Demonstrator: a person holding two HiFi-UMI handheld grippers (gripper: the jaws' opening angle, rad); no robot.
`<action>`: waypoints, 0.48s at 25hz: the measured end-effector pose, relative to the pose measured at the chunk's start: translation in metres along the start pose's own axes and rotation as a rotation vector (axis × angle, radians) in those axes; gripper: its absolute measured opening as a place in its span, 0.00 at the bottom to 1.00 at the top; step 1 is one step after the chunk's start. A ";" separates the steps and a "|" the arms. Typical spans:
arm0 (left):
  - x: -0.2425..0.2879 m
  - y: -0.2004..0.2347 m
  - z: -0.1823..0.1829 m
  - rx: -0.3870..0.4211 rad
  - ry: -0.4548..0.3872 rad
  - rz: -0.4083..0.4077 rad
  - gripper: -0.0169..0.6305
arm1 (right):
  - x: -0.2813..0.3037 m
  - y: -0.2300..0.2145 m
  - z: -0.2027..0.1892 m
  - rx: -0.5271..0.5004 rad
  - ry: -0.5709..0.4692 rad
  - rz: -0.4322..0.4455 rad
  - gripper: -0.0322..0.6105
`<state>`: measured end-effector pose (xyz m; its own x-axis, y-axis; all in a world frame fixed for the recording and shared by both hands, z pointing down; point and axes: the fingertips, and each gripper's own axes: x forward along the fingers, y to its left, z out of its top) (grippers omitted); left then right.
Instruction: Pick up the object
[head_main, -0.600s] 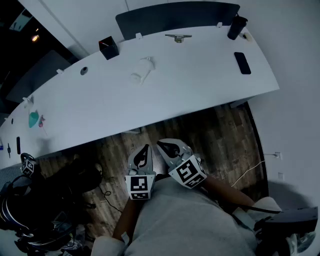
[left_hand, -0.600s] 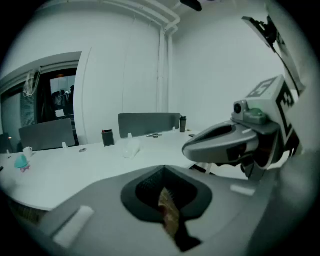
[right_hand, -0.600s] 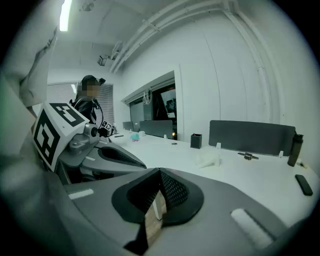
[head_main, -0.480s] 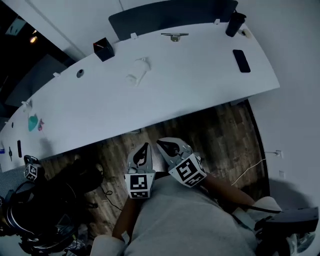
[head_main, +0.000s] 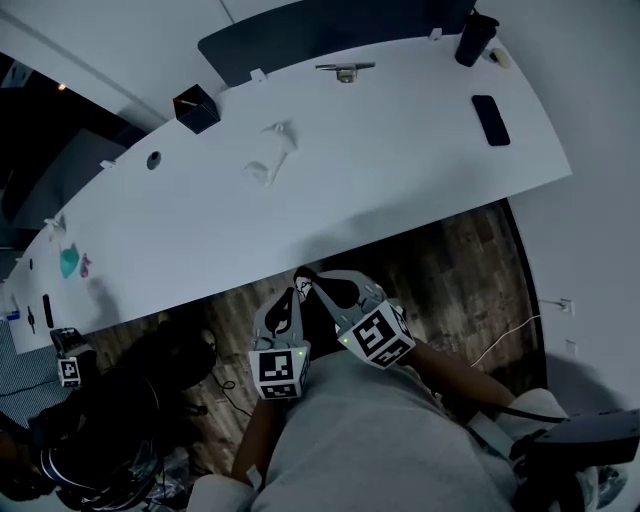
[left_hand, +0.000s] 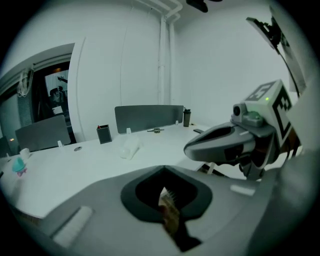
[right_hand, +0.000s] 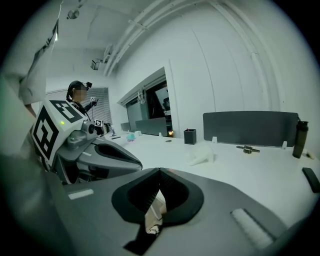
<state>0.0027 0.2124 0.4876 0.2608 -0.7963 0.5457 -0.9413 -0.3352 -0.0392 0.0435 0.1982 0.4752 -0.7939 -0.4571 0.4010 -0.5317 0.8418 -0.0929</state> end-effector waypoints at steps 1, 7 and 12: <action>0.003 0.002 0.000 -0.007 0.000 -0.003 0.03 | 0.004 -0.001 0.000 -0.002 0.005 0.005 0.05; 0.036 0.029 0.002 -0.038 -0.003 -0.033 0.03 | 0.030 -0.021 0.001 0.004 0.048 -0.022 0.05; 0.078 0.058 0.035 0.002 -0.038 -0.093 0.03 | 0.060 -0.062 0.021 0.020 0.077 -0.075 0.05</action>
<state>-0.0237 0.1131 0.4983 0.3553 -0.7803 0.5147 -0.9122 -0.4096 0.0088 0.0224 0.1126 0.4864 -0.7272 -0.4941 0.4766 -0.5947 0.8002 -0.0777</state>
